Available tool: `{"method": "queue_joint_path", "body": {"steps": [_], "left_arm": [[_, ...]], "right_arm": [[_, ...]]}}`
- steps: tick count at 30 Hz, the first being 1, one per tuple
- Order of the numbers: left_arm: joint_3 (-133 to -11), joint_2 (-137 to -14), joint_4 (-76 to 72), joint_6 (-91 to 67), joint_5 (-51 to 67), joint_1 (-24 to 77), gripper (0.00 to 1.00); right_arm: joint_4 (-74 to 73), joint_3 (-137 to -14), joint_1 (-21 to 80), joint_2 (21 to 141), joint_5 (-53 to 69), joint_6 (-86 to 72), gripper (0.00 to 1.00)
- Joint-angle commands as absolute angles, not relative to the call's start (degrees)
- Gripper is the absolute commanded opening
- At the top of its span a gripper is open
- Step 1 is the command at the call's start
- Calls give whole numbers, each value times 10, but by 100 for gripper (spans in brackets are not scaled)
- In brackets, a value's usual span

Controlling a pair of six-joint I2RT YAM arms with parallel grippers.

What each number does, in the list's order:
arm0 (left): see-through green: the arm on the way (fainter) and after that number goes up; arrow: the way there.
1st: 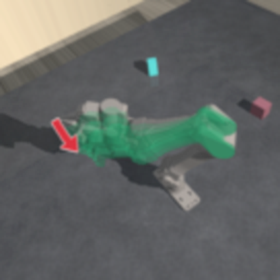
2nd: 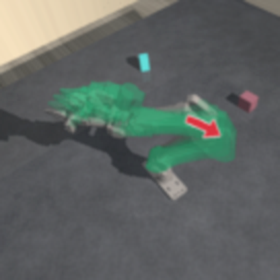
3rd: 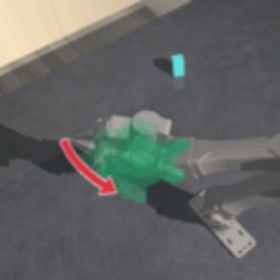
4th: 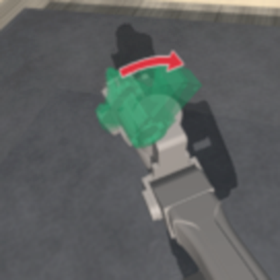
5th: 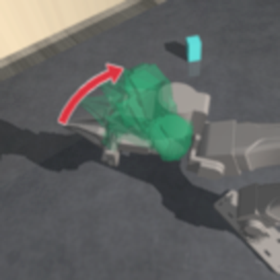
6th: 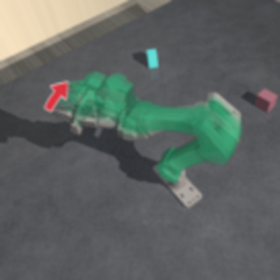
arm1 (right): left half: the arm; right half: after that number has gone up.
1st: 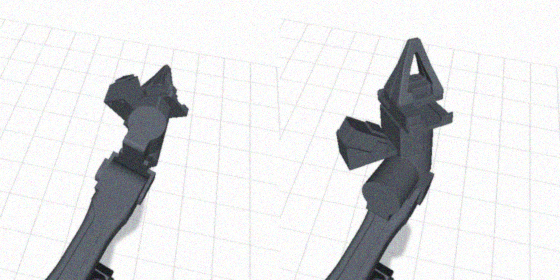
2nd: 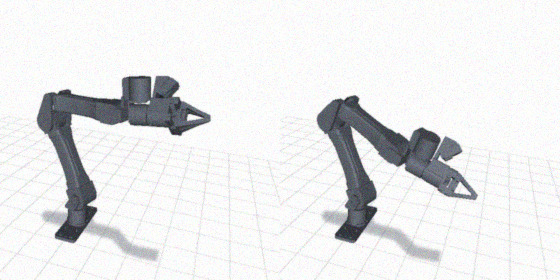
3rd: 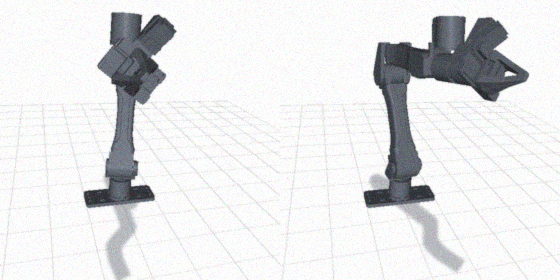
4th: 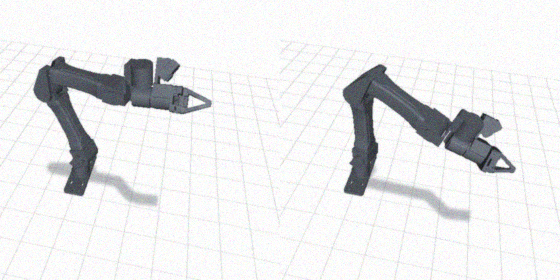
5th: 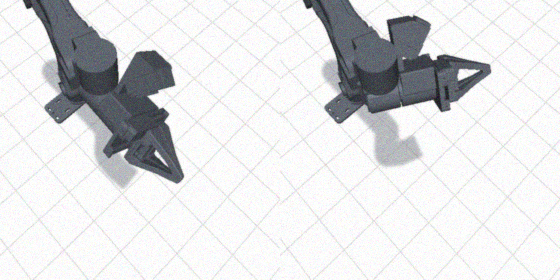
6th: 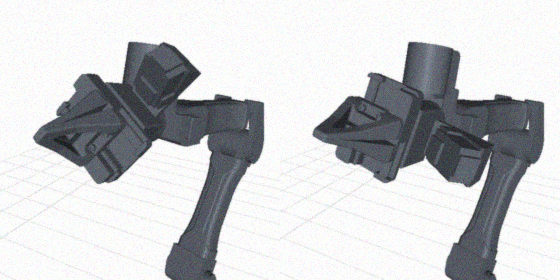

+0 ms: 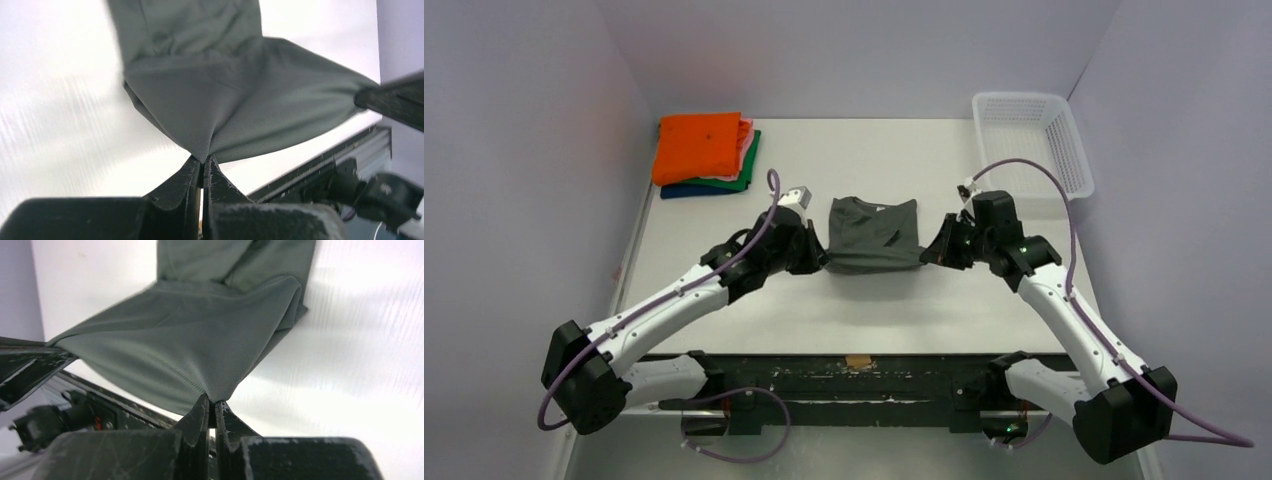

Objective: Fold and stack the t-shirts
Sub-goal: Fold the long partially folded tshirt into a neat square

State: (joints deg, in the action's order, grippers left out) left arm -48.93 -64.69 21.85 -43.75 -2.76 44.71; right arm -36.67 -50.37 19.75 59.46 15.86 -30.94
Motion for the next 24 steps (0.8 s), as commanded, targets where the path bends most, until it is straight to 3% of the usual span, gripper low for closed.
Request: {"method": "queue_joint_path", "body": {"steps": [1,13,24], "left_arm": [[-536,-689,213,-419,-24,368,0],[-658,-798,214,-377,-3,292,0],[-842,-1020,237,-353,56,229,0]], "right_arm": [[-299,-551,170,613,144,-348,0],[-199,-604,106,741,210,-376,0],[-73,-689,41,966,305,-395,0]]}}
